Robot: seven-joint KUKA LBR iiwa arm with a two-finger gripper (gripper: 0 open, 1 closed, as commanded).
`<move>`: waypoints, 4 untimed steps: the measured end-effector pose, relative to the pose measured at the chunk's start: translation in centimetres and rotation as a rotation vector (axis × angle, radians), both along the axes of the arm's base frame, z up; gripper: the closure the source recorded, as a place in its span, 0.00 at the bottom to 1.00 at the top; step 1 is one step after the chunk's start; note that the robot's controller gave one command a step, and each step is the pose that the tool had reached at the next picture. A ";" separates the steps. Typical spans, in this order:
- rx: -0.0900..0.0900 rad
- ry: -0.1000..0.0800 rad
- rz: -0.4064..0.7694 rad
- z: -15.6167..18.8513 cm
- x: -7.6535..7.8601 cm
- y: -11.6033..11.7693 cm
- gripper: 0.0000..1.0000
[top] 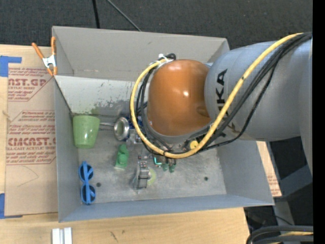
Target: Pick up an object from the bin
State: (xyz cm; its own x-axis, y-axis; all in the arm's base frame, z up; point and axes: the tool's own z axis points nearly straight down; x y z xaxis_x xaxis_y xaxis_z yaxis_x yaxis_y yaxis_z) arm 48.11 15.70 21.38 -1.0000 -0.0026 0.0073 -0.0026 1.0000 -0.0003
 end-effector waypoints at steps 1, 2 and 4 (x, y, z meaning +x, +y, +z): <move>-0.003 -0.001 -0.349 -10.7 0.3 -4.0 0.00; -0.004 -0.007 -0.339 -13.6 4.5 -8.6 0.00; 0.003 -0.015 -0.350 0.9 3.2 -7.2 1.00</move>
Offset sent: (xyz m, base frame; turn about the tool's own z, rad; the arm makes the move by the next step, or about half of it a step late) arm 0.0043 -0.0402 -0.1038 0.3487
